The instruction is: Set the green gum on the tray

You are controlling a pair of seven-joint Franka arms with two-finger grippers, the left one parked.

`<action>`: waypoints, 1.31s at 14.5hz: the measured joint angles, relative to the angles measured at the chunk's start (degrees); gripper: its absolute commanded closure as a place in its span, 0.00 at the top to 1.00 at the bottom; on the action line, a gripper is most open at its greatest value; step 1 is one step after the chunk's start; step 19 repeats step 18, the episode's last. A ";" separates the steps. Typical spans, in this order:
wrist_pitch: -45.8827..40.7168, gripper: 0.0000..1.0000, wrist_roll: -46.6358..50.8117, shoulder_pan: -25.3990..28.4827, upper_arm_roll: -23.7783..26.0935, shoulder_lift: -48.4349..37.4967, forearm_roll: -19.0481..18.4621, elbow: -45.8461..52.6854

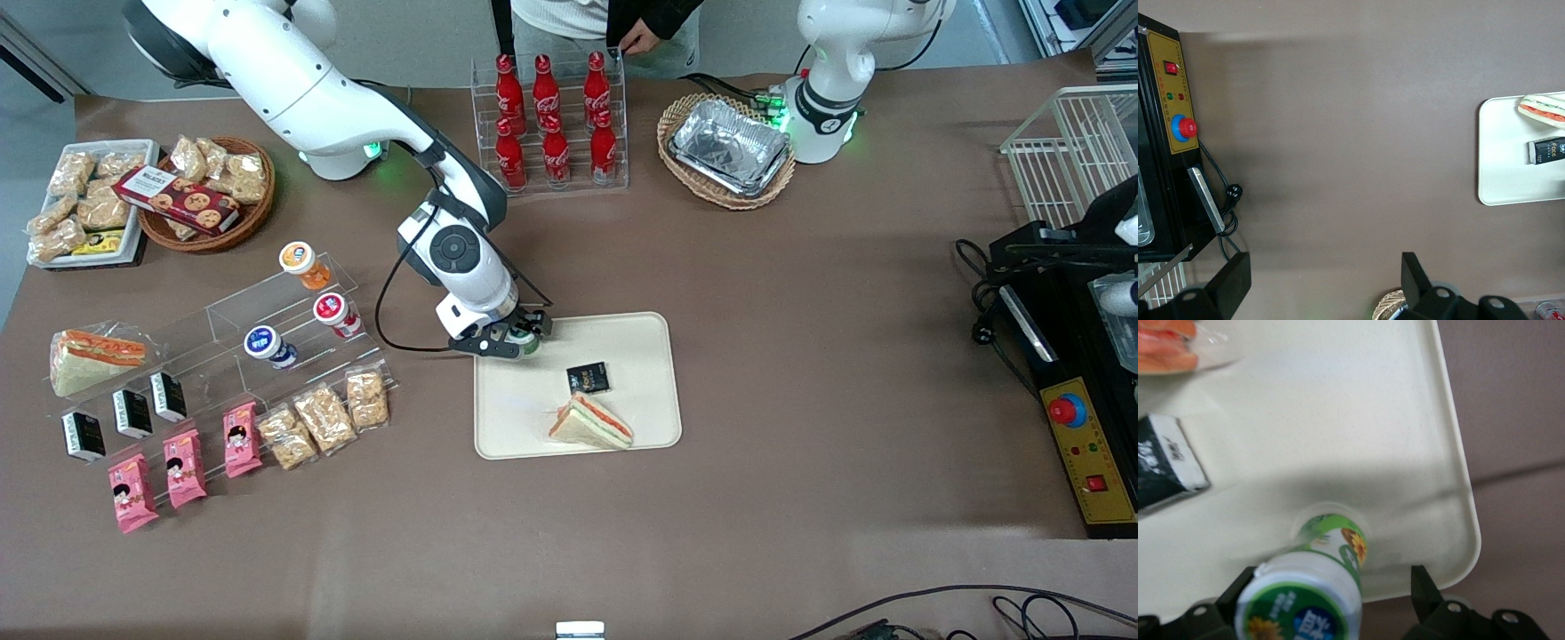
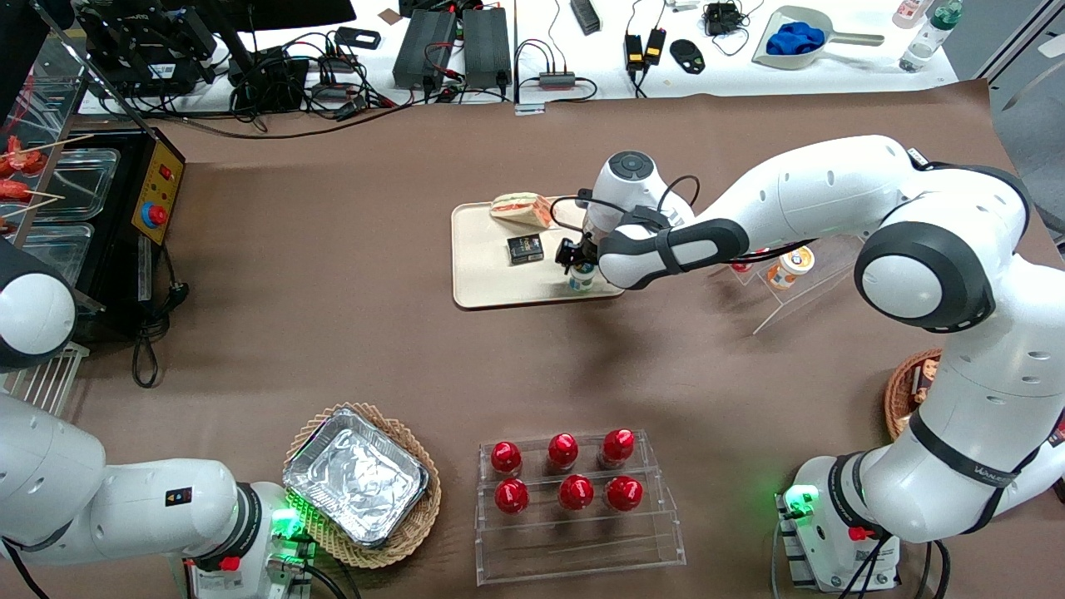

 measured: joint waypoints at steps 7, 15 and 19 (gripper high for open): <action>-34.33 1.00 -7.28 -3.59 0.19 -21.74 1.59 6.30; -44.67 1.00 -48.93 -33.14 -0.66 -35.89 7.57 8.37; -44.69 1.00 -54.02 -39.91 -0.80 -35.09 9.10 10.89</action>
